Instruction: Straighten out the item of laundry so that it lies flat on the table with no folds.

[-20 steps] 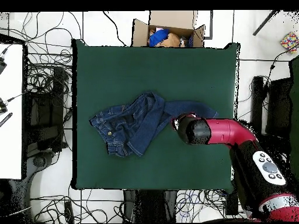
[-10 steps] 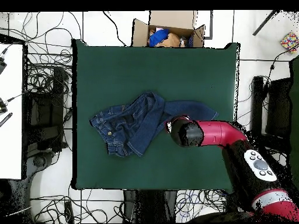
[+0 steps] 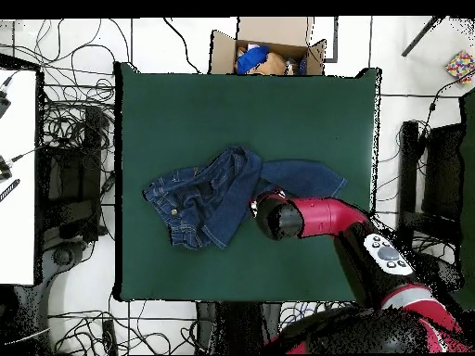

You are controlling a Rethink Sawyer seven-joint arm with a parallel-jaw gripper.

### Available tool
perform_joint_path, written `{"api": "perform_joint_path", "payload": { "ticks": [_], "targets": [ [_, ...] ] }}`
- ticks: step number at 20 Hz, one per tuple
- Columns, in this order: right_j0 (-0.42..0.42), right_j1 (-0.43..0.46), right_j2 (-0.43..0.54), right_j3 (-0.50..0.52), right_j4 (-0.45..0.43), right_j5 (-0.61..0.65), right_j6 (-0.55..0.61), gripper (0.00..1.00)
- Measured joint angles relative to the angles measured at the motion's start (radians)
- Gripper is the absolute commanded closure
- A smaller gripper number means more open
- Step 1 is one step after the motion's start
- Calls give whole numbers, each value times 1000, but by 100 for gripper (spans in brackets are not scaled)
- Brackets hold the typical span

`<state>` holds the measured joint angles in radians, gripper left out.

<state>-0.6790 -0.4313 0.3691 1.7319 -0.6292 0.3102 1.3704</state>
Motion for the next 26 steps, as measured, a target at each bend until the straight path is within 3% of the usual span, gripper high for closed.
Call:
{"api": "perform_joint_path", "payload": {
  "ticks": [14, 26],
  "targets": [
    [-24, -7, -6, 9, 0, -21, 0, 0],
    [-81, -107, -6, 10, 25, 99, 0, 0]
  ]
}}
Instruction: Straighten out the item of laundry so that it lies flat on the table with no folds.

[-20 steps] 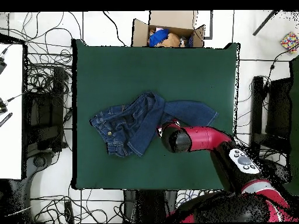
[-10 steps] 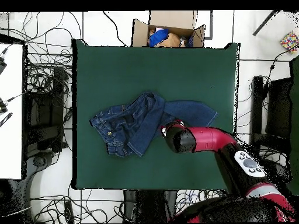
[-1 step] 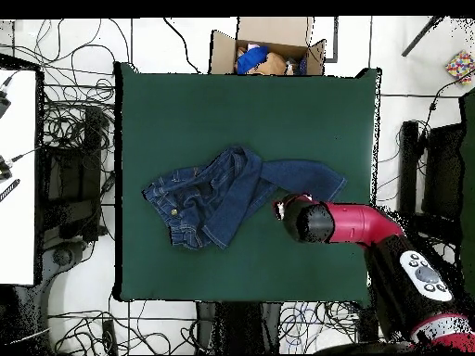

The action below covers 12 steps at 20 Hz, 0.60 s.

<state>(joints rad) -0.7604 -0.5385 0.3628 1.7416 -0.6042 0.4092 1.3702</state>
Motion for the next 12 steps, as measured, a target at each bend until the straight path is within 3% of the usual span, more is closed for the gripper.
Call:
{"api": "perform_joint_path", "payload": {
  "ticks": [5, 12],
  "targets": [
    [17, -14, 0, 0, 0, 0, 0, 0],
    [53, 37, -3, 0, 0, -46, 0, 0]
  ]
}}
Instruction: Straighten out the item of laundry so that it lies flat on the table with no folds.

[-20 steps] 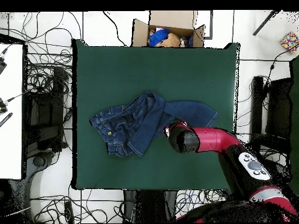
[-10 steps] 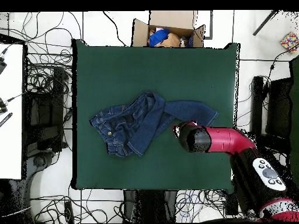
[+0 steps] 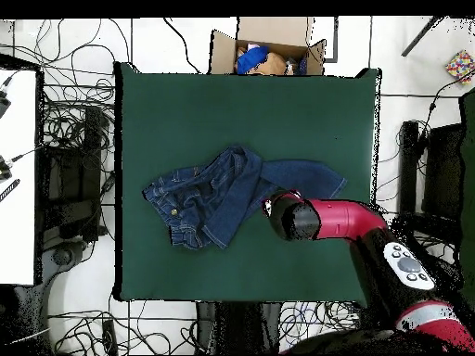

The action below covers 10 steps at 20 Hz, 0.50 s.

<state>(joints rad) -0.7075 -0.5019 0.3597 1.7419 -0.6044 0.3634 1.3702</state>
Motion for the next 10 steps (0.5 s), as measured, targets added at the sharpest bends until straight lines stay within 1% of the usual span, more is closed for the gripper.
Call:
{"api": "perform_joint_path", "payload": {
  "ticks": [10],
  "targets": [
    [12, 51, 0, 0, 0, -27, 0, 0]
  ]
}}
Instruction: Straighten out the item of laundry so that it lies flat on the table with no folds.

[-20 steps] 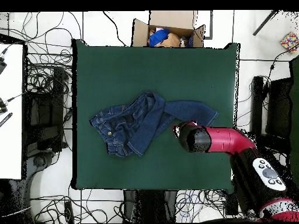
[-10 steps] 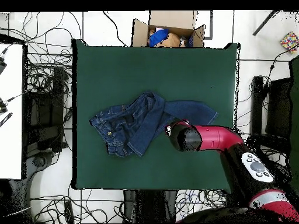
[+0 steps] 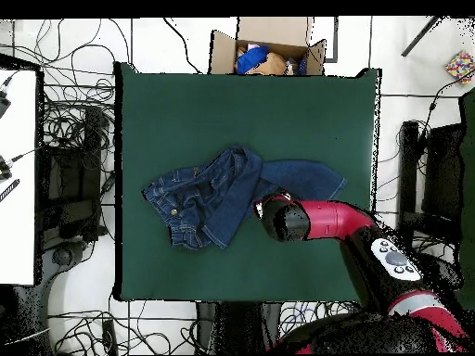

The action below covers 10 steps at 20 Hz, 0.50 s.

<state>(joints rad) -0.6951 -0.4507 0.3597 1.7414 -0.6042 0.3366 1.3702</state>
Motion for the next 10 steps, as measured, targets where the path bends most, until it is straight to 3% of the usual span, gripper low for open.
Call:
{"api": "perform_joint_path", "payload": {
  "ticks": [10],
  "targets": [
    [-9, 23, 1, -1, 0, 0, 0, 0]
  ]
}}
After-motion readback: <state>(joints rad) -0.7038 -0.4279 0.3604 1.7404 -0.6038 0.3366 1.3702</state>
